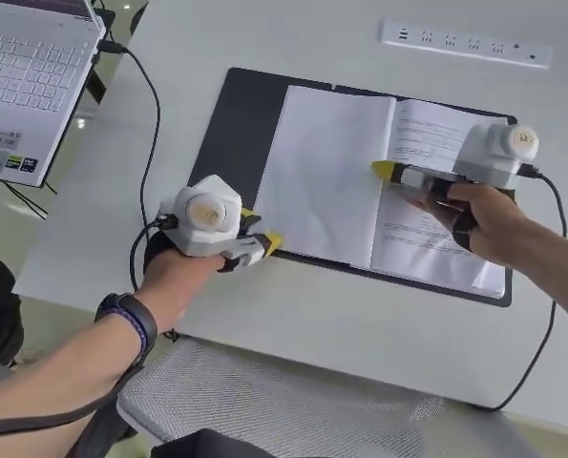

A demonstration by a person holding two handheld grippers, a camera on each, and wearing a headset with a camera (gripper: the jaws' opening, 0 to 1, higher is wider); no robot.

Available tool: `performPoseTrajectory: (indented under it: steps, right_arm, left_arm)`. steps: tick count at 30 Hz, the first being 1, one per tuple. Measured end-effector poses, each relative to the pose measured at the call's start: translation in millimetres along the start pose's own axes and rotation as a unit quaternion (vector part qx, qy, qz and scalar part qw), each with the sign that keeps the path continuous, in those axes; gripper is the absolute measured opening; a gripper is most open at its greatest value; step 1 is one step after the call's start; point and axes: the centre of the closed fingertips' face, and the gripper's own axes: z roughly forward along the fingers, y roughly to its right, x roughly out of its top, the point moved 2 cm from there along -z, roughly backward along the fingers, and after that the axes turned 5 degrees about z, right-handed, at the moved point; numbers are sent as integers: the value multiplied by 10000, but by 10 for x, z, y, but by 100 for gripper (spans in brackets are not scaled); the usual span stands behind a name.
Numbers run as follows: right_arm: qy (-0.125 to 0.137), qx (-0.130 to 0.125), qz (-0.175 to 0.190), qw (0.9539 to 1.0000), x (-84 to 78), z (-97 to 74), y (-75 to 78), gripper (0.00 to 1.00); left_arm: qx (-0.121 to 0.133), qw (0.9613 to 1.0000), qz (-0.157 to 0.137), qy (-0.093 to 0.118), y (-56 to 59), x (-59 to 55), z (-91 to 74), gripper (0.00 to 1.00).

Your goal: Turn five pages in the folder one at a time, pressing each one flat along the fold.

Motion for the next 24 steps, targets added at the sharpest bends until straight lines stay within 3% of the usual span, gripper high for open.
performPoseTrajectory:
  steps: [11,13,24]
  right_arm:
    - [-21,74,-43,10000,17,13,-4,0]
    - [7,103,86,9999,42,24,14,0]
    - [355,71,391,9986,346,195,175,0]
  left_arm:
    - [-1,10000,7,6,-1,6,13,28]
    - [6,10000,17,8,1,6,14,28]
    - [46,10000,-85,12,20,21,-14,29]
